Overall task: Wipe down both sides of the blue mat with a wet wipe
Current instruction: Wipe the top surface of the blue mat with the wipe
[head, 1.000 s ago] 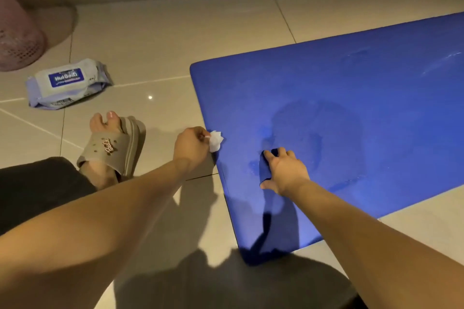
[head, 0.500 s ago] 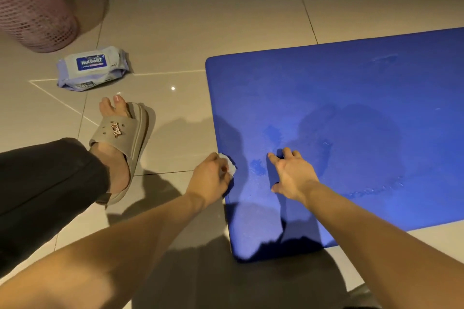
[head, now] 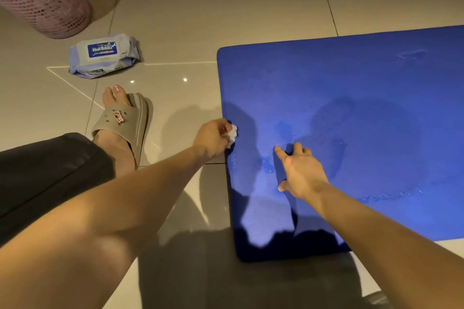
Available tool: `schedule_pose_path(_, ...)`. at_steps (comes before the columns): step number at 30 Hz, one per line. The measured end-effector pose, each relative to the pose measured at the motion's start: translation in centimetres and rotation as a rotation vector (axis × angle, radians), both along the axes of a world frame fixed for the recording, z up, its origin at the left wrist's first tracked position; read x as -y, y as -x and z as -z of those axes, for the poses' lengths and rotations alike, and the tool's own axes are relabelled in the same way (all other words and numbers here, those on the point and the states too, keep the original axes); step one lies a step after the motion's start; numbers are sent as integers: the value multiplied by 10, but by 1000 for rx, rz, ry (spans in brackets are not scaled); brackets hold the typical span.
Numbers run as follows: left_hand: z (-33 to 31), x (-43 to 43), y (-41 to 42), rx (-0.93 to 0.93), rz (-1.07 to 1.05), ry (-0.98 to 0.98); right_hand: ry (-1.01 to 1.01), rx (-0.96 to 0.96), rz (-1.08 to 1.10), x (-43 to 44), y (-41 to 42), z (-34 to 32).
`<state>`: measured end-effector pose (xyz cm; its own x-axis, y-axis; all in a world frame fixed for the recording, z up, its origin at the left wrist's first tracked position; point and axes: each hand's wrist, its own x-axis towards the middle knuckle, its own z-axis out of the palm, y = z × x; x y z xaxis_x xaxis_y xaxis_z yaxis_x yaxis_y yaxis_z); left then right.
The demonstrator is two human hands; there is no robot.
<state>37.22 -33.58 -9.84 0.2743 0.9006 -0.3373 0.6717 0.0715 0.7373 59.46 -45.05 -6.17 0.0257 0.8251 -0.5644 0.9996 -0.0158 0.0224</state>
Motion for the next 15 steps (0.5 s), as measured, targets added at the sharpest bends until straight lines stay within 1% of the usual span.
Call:
schedule_pose_path(2,2,28,7,-22,82,23,4,-18,-3,-1,-1,-1)
schedule_pose_path(3,1,45,12,7,90,53,3,-22,-2,-1,-2,-1)
schedule_pose_path(5,-2,76,19,140,87,148,0,-18,3,0,-2,-2)
schedule_pose_path(6,-1,87,22,192,153,142,0,-11,6,0,-2,-3)
schedule_pose_path(7,-3,93,23,192,147,162,1,-2,7,0,-1,-4)
schedule_pose_path(8,-4,91,24,198,97,227,3,10,7,1,1,-3)
schedule_pose_path(10,-6,71,19,265,-83,296,4,43,7,1,4,-1)
schedule_pose_path(11,-4,55,13,277,-193,287,3,60,7,1,6,0)
schedule_pose_path(13,0,24,4,197,-349,213,5,90,1,1,9,2)
schedule_pose_path(15,1,9,-3,114,-388,136,14,120,-8,0,11,3)
